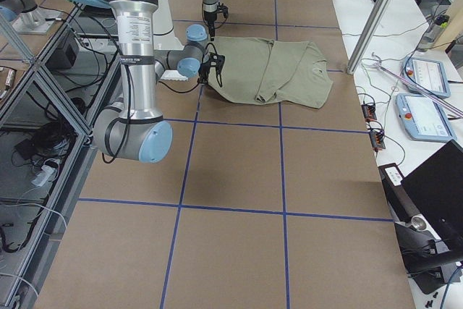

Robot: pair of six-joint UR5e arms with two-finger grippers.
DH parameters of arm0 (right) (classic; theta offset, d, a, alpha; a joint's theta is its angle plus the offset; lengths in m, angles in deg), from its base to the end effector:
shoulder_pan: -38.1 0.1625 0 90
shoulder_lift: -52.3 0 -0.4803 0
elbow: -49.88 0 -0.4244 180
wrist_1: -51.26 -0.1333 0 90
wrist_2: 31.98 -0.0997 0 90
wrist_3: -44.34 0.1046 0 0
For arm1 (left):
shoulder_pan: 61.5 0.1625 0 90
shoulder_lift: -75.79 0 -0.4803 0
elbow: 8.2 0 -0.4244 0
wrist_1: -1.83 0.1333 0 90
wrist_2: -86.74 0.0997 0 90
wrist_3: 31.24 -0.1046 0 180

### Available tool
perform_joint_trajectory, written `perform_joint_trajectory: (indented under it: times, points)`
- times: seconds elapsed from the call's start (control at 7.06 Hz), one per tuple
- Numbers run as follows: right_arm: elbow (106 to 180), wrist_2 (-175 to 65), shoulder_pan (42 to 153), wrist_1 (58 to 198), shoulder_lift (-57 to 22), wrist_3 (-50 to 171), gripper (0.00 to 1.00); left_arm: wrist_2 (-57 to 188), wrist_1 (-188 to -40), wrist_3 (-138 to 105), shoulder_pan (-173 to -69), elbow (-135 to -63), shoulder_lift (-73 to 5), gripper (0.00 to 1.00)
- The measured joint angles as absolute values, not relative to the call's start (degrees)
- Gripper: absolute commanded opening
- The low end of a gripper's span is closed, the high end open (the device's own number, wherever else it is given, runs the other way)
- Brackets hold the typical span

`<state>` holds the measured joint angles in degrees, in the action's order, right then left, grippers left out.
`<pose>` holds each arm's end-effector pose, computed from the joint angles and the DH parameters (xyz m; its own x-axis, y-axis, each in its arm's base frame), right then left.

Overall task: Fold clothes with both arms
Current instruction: 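Hold the hem corners with both grippers and adjust the grip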

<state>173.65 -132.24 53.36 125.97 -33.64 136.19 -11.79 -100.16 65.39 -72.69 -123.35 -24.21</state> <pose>-0.4632 -0.2452 0.3633 0.5748 0.1897 0.7960 -0.1402 0.9812 -0.1327 0.5403 -0.2269 0.3884 0.6530 -0.2456 -0.7165 0.1617 0.9694 -0.1849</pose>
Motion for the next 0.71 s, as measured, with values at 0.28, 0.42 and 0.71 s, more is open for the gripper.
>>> perform_joint_trajectory:
  times: [0.28, 0.42, 0.71]
  points:
    - [173.81, -132.43, 53.63, 125.97, -33.64, 136.18, 0.0, -11.79, -100.16, 65.97, -72.31, -123.34, -24.29, 0.6]
    - [174.07, -132.53, 53.75, 125.97, -33.63, 136.18, 0.0, -11.79, -100.17, 66.02, -72.31, -123.35, -24.21, 0.56]
    - [174.59, -132.67, 53.98, 125.97, -33.64, 136.18, 0.0, -11.79, -100.13, 66.05, -72.44, -123.49, -24.12, 0.47]
